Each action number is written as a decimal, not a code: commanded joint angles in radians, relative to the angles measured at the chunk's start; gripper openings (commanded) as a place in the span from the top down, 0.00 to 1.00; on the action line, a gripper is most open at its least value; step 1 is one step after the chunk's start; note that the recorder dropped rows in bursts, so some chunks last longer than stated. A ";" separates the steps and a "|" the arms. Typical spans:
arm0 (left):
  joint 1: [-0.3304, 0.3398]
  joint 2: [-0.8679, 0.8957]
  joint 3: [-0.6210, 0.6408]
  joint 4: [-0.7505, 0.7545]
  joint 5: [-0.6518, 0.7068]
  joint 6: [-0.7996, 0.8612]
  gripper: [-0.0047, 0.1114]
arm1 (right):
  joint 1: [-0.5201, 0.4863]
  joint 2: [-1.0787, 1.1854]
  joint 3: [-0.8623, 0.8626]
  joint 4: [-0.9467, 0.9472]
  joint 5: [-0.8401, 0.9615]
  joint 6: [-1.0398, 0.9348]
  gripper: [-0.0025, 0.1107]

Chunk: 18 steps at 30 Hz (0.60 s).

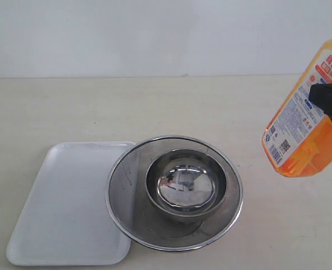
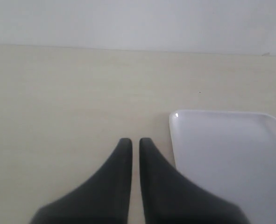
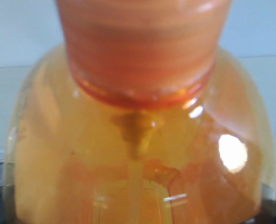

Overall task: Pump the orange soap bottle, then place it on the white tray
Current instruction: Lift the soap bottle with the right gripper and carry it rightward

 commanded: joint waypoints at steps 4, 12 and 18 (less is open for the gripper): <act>-0.006 0.002 0.003 0.003 -0.010 -0.002 0.92 | -0.005 -0.030 0.053 0.007 0.071 0.003 0.98; -0.006 0.002 0.003 0.003 -0.010 -0.002 0.92 | -0.005 -0.030 0.079 0.007 0.081 -0.003 0.98; -0.006 0.002 0.003 0.003 -0.010 -0.002 0.92 | -0.005 -0.030 0.081 0.007 0.016 -0.009 0.98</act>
